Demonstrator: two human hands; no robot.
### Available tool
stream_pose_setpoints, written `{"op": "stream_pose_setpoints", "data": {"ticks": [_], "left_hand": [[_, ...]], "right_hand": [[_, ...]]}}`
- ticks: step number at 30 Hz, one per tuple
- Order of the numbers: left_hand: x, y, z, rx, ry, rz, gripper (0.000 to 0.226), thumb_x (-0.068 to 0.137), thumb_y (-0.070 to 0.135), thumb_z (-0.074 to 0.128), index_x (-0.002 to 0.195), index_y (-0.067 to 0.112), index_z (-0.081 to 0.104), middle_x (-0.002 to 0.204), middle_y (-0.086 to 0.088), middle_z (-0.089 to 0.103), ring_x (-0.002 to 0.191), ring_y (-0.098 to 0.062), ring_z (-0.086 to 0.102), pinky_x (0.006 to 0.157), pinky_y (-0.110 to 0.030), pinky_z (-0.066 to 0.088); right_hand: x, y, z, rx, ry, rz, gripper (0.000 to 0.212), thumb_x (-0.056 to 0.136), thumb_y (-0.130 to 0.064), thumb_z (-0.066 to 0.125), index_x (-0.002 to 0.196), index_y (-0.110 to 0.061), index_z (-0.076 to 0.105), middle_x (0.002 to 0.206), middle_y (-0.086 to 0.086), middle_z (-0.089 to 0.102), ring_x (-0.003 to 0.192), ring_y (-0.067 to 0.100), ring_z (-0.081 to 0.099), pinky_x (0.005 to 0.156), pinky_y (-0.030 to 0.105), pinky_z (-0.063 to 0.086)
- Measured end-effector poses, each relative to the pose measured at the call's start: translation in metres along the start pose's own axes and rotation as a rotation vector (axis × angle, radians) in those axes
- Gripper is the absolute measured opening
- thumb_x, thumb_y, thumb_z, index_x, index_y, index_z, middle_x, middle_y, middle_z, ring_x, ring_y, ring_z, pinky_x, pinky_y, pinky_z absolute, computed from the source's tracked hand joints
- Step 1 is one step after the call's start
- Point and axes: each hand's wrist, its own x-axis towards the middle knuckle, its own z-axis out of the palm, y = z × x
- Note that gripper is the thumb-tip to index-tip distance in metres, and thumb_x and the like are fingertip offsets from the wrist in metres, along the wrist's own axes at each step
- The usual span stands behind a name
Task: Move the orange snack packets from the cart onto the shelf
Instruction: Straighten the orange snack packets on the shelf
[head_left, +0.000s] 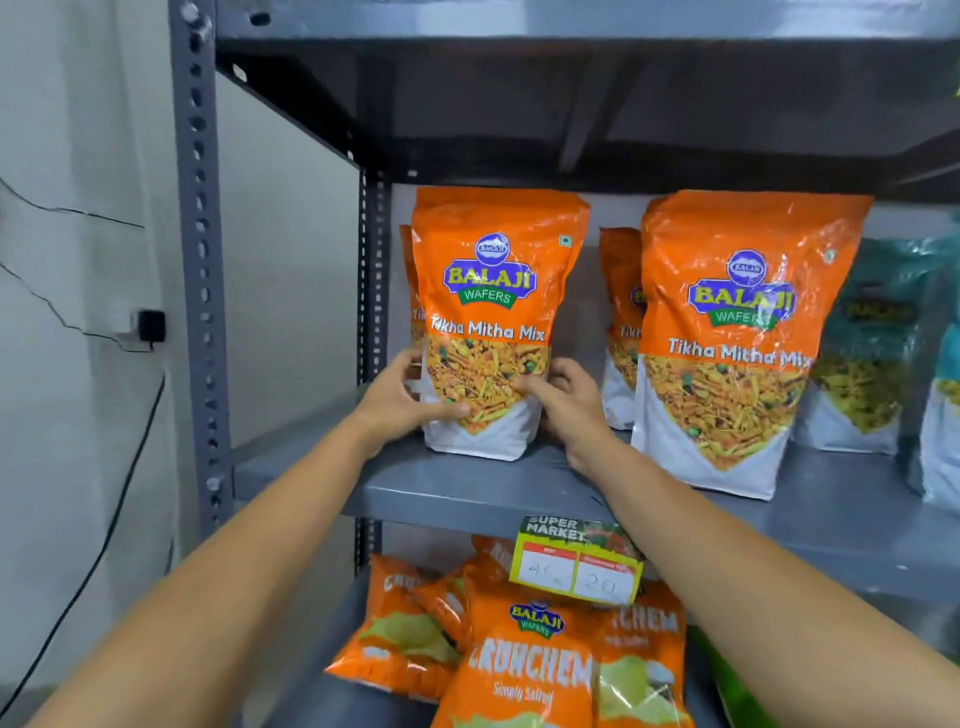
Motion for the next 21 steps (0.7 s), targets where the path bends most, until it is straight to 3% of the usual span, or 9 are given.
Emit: {"op": "stream_pose_setpoints", "data": {"ticks": [4, 8, 11, 13, 15, 18, 21], "left_hand": [[0.007, -0.008, -0.013, -0.05, 0.071, -0.068, 0.092, 0.039, 0.031, 0.092, 0.12, 0.022, 0.049, 0.118, -0.003, 0.062, 0.11, -0.021, 0.059, 0.094, -0.046, 0.052], [0.011, -0.012, -0.014, -0.095, 0.104, -0.093, 0.087, 0.037, 0.03, 0.09, 0.113, 0.028, 0.049, 0.107, 0.005, 0.062, 0.102, -0.016, 0.062, 0.088, -0.041, 0.055], [0.008, -0.013, -0.013, -0.101, 0.093, -0.087, 0.077, 0.049, 0.022, 0.09, 0.113, 0.026, 0.047, 0.106, 0.004, 0.061, 0.105, -0.019, 0.061, 0.08, -0.031, 0.053], [0.002, -0.009, -0.011, -0.011, 0.176, -0.101, 0.072, 0.056, 0.023, 0.089, 0.113, 0.019, 0.045, 0.106, 0.002, 0.059, 0.104, -0.021, 0.058, 0.079, -0.027, 0.048], [-0.01, -0.001, -0.011, 0.23, 0.39, -0.104, 0.064, 0.053, 0.039, 0.089, 0.098, 0.013, 0.051, 0.094, -0.002, 0.058, 0.086, -0.02, 0.057, 0.072, -0.031, 0.045], [-0.04, 0.018, -0.002, 0.59, 0.573, 0.204, 0.05, 0.063, 0.057, 0.073, 0.052, 0.022, 0.039, 0.047, 0.004, 0.044, 0.045, -0.014, 0.043, 0.047, -0.028, 0.032], [-0.059, 0.041, 0.047, 0.665, 0.375, 0.451, 0.047, 0.07, 0.052, 0.057, 0.044, 0.018, 0.038, 0.039, 0.004, 0.04, 0.041, -0.019, 0.041, 0.047, -0.028, 0.035]], "right_hand": [[0.005, 0.002, 0.014, -0.058, -0.088, -0.036, 0.027, 0.073, -0.022, 0.081, 0.093, -0.018, 0.063, 0.106, 0.016, 0.071, 0.102, 0.031, 0.067, 0.09, 0.053, 0.054], [0.01, 0.007, 0.02, -0.102, -0.116, -0.049, 0.033, 0.075, -0.025, 0.079, 0.101, -0.016, 0.062, 0.109, 0.012, 0.07, 0.106, 0.026, 0.065, 0.094, 0.048, 0.054], [0.006, 0.005, 0.019, -0.123, -0.121, -0.07, 0.039, 0.077, -0.025, 0.078, 0.108, -0.009, 0.061, 0.11, 0.012, 0.069, 0.107, 0.027, 0.064, 0.093, 0.044, 0.054], [-0.004, 0.001, 0.018, -0.219, -0.102, -0.091, 0.034, 0.079, -0.028, 0.076, 0.101, -0.007, 0.06, 0.094, 0.007, 0.069, 0.091, 0.025, 0.067, 0.084, 0.041, 0.056], [-0.017, -0.005, 0.007, -0.437, -0.053, -0.148, 0.025, 0.08, -0.032, 0.074, 0.083, -0.013, 0.058, 0.067, -0.004, 0.06, 0.063, 0.014, 0.06, 0.064, 0.031, 0.052], [-0.047, -0.02, -0.042, -0.837, -0.125, -0.31, 0.032, 0.08, -0.034, 0.071, 0.058, -0.02, 0.053, 0.051, -0.011, 0.05, 0.05, 0.002, 0.048, 0.052, 0.02, 0.035], [-0.082, -0.031, -0.11, -1.089, -0.113, -0.404, 0.037, 0.081, -0.034, 0.068, 0.051, -0.019, 0.052, 0.05, -0.006, 0.052, 0.055, 0.013, 0.052, 0.057, 0.028, 0.037]]}}
